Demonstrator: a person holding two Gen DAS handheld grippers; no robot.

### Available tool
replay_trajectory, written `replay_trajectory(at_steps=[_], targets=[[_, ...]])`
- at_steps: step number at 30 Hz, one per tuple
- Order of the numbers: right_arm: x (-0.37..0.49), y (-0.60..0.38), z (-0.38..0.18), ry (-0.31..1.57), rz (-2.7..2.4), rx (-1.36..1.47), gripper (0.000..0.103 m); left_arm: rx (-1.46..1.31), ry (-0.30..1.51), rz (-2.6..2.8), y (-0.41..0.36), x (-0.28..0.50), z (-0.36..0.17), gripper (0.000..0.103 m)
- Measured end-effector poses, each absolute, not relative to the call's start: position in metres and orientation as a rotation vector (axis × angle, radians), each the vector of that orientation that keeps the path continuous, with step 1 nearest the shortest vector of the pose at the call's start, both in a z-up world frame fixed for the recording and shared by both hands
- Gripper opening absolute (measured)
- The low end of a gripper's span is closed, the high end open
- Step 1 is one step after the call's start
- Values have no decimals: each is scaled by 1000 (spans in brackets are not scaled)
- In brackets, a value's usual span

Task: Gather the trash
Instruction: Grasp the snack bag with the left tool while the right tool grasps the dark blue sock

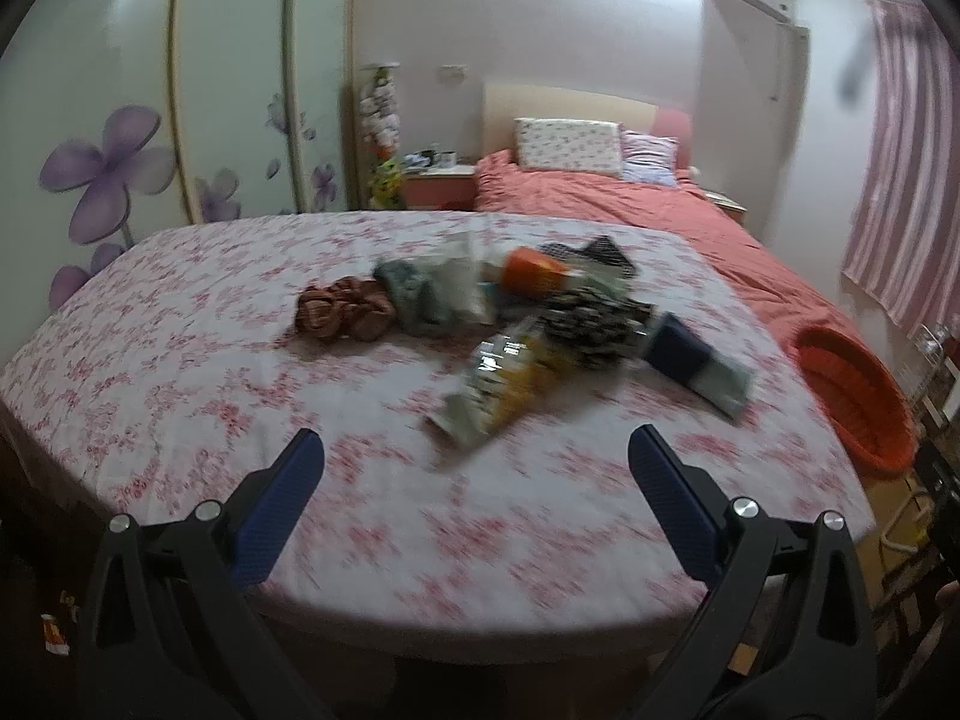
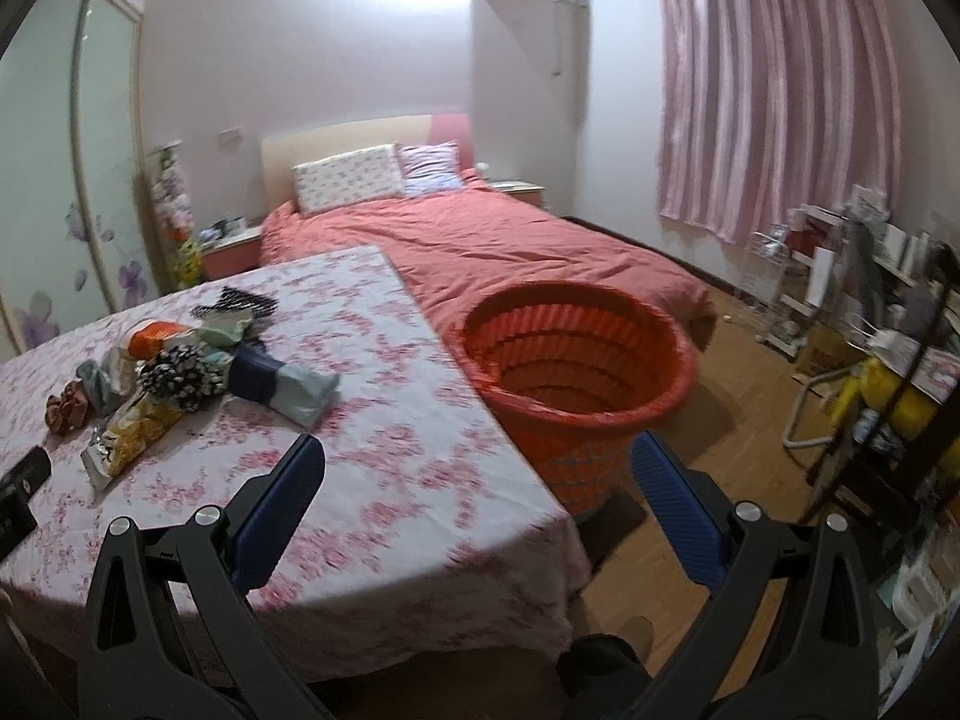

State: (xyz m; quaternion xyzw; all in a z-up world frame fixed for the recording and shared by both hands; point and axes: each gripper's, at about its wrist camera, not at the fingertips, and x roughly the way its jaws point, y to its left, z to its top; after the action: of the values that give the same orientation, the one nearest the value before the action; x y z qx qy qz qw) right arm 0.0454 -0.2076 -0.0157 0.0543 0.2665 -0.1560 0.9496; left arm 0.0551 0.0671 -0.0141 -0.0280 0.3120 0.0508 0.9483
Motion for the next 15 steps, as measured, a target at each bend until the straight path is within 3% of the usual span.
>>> replay_trajectory(at_steps=[15], targets=[[170, -178, -39, 718, -12, 83, 100, 10, 741, -27, 84, 149, -46, 97]])
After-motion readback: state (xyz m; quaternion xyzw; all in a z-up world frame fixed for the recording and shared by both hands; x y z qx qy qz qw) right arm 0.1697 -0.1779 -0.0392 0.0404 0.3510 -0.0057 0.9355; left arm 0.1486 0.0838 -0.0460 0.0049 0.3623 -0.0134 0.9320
